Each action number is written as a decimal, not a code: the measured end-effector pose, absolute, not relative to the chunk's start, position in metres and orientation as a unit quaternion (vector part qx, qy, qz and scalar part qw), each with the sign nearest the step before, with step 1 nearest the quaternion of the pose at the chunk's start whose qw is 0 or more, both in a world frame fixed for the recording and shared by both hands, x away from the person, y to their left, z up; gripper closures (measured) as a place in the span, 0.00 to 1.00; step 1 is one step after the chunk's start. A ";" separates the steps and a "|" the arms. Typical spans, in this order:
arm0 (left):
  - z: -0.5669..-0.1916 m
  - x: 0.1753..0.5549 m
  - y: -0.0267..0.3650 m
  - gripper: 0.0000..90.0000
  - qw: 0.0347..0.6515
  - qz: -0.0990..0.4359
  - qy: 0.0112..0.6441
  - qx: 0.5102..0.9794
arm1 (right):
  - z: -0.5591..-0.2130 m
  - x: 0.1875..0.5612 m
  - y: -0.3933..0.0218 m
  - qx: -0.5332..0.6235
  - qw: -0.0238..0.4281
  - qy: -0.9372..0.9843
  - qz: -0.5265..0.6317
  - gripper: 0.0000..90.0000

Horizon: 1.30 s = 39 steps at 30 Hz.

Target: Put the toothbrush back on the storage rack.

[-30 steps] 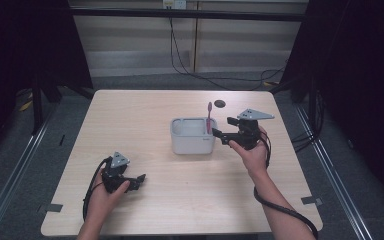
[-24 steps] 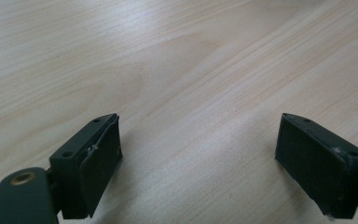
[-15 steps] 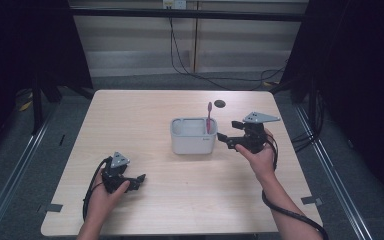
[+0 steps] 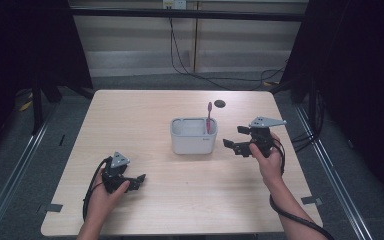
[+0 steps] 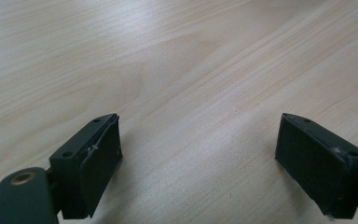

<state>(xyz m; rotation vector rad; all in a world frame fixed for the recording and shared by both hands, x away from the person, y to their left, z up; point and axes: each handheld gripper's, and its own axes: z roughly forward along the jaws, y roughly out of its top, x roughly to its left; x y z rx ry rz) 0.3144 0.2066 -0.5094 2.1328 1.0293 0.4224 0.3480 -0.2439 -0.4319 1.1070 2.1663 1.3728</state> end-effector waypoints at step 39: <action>-0.509 0.314 0.207 0.15 0.360 0.164 0.399 0.827 | -0.462 0.330 -0.254 0.377 0.149 0.790 0.459 0.18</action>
